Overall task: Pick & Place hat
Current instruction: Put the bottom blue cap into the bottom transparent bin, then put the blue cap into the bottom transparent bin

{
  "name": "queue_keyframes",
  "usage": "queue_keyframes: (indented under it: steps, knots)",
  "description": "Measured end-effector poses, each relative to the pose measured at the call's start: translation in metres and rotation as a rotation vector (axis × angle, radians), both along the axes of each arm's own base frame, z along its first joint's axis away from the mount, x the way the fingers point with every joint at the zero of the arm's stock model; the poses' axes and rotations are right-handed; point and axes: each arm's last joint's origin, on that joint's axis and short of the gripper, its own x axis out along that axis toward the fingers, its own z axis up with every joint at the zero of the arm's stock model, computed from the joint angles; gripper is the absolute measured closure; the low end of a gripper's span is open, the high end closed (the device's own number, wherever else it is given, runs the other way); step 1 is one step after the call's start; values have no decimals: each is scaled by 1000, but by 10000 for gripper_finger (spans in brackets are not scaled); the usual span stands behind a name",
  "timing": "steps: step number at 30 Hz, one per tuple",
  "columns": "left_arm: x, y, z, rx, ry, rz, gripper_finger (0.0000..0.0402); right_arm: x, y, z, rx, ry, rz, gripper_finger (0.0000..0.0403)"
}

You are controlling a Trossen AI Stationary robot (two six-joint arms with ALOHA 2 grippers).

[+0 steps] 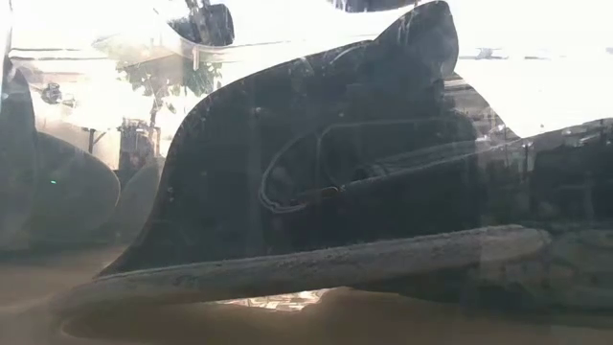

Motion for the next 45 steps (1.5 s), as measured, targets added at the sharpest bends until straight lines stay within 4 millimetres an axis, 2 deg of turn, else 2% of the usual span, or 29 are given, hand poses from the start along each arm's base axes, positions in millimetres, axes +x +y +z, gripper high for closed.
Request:
queue_keyframes:
  steps: [11,21,25,30,36,45]
  knots:
    - [21,-9,-3,49,-40,-77,392,1,0,-1,14,8,9,275]
    - [36,-17,-18,11,20,-144,388,1,0,-1,12,13,10,275]
    - [36,-16,-17,28,11,-125,358,1,0,-2,9,16,9,275]
    - [36,-14,-16,60,2,-85,294,1,0,-2,8,17,9,275]
    - [32,-11,0,69,-12,-78,241,1,0,-2,8,18,9,275]
    - [20,8,44,351,-154,98,236,2,0,-3,4,38,8,275]
